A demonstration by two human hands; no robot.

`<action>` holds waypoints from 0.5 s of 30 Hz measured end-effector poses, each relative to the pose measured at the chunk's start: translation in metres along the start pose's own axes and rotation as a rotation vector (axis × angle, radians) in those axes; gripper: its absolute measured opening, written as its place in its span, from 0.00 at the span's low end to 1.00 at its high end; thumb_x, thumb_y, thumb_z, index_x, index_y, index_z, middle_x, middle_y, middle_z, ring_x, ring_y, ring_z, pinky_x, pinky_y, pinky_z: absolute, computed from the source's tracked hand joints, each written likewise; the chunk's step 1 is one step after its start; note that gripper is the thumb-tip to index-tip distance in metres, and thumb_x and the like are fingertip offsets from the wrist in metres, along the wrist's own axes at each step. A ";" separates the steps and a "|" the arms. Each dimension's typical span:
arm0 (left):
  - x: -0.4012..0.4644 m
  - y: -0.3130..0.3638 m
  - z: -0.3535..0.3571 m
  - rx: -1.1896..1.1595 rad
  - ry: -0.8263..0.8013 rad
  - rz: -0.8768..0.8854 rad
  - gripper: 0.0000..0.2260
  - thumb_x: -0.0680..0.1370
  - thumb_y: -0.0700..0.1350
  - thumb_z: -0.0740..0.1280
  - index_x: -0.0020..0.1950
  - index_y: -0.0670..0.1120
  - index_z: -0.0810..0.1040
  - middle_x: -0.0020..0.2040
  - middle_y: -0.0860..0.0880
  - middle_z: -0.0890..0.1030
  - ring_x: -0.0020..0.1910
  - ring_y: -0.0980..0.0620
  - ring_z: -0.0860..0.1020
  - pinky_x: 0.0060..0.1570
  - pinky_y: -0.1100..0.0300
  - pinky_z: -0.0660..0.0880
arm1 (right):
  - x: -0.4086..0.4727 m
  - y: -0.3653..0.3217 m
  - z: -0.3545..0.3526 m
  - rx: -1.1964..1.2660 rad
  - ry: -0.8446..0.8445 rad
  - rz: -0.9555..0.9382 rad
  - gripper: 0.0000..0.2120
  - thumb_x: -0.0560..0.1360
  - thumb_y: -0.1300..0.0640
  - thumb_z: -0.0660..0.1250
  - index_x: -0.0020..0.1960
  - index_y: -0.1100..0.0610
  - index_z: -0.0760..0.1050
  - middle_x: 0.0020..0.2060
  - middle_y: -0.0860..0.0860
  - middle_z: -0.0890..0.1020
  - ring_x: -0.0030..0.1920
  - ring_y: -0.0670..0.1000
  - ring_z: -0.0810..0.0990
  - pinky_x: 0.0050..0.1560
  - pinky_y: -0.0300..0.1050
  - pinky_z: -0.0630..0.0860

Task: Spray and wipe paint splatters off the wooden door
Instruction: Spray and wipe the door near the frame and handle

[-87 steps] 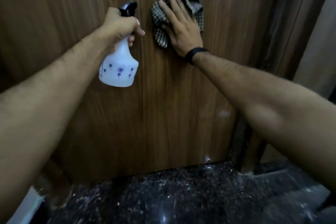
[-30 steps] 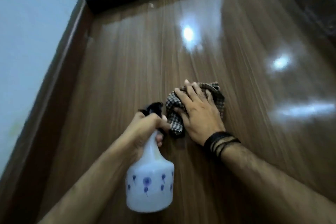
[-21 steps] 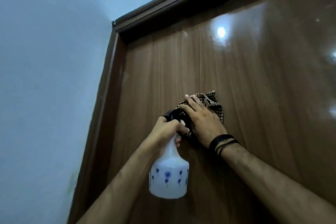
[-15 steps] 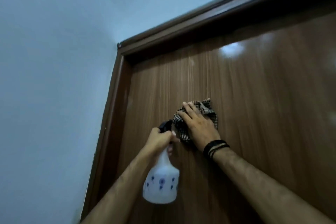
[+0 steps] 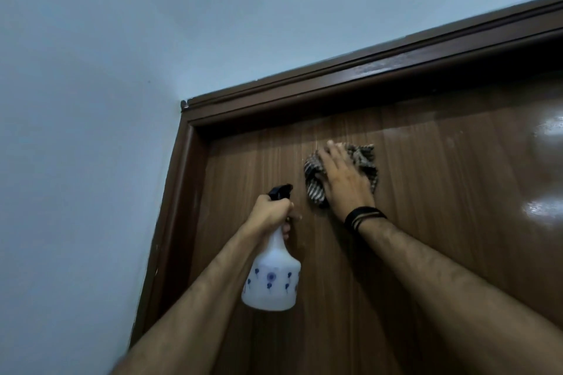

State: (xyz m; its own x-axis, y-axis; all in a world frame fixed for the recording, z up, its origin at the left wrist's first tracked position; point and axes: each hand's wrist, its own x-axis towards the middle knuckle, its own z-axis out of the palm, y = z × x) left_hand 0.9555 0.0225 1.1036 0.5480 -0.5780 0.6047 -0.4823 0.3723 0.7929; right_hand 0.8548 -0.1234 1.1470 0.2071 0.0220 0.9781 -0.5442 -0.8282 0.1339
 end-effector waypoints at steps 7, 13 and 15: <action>0.017 0.018 -0.021 -0.028 -0.041 0.034 0.07 0.70 0.30 0.69 0.37 0.40 0.73 0.24 0.46 0.71 0.20 0.51 0.68 0.25 0.60 0.67 | 0.044 -0.026 0.024 -0.061 -0.120 -0.168 0.26 0.84 0.48 0.54 0.80 0.53 0.54 0.81 0.50 0.51 0.80 0.51 0.47 0.77 0.56 0.52; 0.014 -0.028 -0.080 -0.112 0.047 -0.028 0.05 0.72 0.33 0.70 0.39 0.41 0.77 0.33 0.43 0.75 0.24 0.51 0.70 0.29 0.58 0.71 | 0.053 -0.061 0.052 -0.010 -0.033 -0.033 0.25 0.84 0.48 0.54 0.80 0.52 0.56 0.81 0.47 0.51 0.80 0.48 0.47 0.70 0.56 0.67; 0.014 -0.044 -0.102 -0.097 0.081 -0.051 0.04 0.72 0.34 0.70 0.41 0.42 0.79 0.36 0.43 0.76 0.25 0.51 0.71 0.31 0.57 0.72 | 0.056 -0.082 0.061 -0.001 0.008 0.002 0.26 0.84 0.49 0.55 0.80 0.53 0.55 0.81 0.48 0.51 0.80 0.49 0.47 0.72 0.54 0.63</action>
State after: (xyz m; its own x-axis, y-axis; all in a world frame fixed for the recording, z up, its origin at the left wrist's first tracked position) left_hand 1.0541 0.0717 1.0846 0.6254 -0.5389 0.5643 -0.3859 0.4150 0.8239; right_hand 0.9608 -0.0882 1.1815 0.1993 0.0253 0.9796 -0.5457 -0.8275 0.1324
